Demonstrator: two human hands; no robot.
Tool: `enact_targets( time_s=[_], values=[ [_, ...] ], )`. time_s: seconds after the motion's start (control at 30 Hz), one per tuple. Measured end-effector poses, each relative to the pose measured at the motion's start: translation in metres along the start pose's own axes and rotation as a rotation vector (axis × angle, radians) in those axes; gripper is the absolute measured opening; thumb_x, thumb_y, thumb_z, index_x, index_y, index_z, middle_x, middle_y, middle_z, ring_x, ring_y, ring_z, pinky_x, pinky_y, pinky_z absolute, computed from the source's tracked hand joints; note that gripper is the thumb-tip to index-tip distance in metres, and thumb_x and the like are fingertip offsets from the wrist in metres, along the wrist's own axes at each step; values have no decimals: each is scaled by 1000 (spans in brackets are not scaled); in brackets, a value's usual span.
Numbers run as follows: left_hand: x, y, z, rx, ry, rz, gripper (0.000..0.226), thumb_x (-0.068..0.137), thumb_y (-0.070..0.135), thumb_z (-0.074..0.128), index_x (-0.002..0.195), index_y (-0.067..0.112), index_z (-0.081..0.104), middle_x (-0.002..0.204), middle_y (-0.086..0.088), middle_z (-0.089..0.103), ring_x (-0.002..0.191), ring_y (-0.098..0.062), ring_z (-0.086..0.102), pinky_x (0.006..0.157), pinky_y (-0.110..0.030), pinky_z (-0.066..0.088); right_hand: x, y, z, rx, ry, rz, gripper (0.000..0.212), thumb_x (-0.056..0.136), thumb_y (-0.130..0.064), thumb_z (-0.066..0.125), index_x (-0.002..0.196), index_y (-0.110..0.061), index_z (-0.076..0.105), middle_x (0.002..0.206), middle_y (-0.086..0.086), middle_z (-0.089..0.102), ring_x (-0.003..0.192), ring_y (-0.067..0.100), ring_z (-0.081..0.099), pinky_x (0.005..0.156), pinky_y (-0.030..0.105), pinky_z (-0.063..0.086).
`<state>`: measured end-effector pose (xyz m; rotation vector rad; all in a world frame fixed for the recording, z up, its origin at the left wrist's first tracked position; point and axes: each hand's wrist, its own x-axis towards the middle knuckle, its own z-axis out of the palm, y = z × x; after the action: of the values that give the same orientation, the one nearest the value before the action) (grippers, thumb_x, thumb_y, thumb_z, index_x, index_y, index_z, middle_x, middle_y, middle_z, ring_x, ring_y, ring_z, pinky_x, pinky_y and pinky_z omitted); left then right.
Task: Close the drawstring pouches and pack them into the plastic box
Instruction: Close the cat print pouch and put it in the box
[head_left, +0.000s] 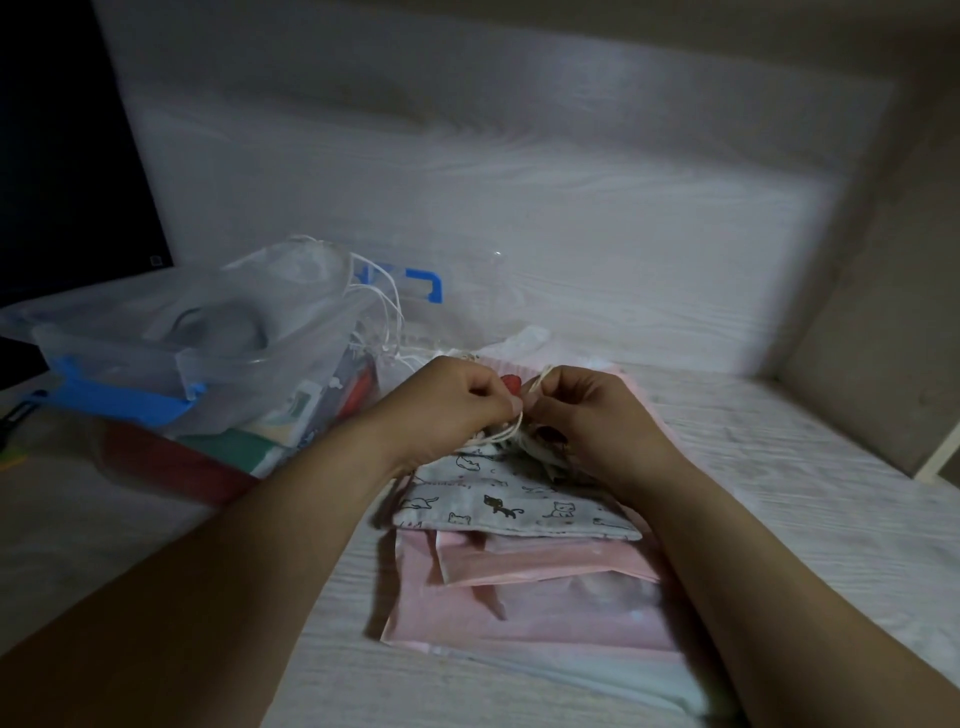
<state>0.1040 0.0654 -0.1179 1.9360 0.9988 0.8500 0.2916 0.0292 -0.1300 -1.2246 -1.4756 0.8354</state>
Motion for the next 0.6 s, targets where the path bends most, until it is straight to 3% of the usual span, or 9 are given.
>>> enact_targets(
  time_s=[0.1,0.23,0.37,0.43,0.5,0.6],
  values=[
    [1,-4,0,-3,-7,55,12,90,19,78,79,18,75,85,4,75,82,-5,67,84,-32,55,-2,-1,-2,32,-25,0,10,94,-8,70,85,-3,70,97,38,66,79,30,56,75,46,42],
    [2,-10,2,3,-17,122,11,89,22,81,89,21,69,87,-5,67,77,-14,58,79,-38,53,-3,-2,-6,110,-70,16,11,96,-4,68,86,-2,67,88,29,64,80,32,52,75,46,40],
    [3,-14,4,62,-24,149,9,92,23,78,91,19,70,95,-12,68,85,-34,65,89,-49,56,-5,-1,-8,88,-102,-26,19,99,-10,67,86,4,64,82,20,65,72,25,51,63,33,41],
    [3,-15,5,91,-27,151,14,93,21,76,86,15,66,92,-16,67,75,-25,60,81,-47,56,-6,-2,-6,8,-97,-81,17,99,-10,67,85,1,65,77,13,67,61,16,52,55,24,40],
    [4,-15,4,106,-21,146,18,93,19,74,82,12,61,80,-12,61,67,-11,50,69,-37,48,-6,-2,-4,-120,-78,-156,15,99,-9,67,85,-2,67,75,3,70,59,6,53,56,18,42],
    [4,-13,6,124,7,134,23,93,15,70,78,14,53,71,3,51,58,-6,40,60,-29,38,-3,3,-2,-352,-31,-280,16,98,-13,69,82,-17,66,77,-2,70,69,12,60,65,30,48]
  ],
)
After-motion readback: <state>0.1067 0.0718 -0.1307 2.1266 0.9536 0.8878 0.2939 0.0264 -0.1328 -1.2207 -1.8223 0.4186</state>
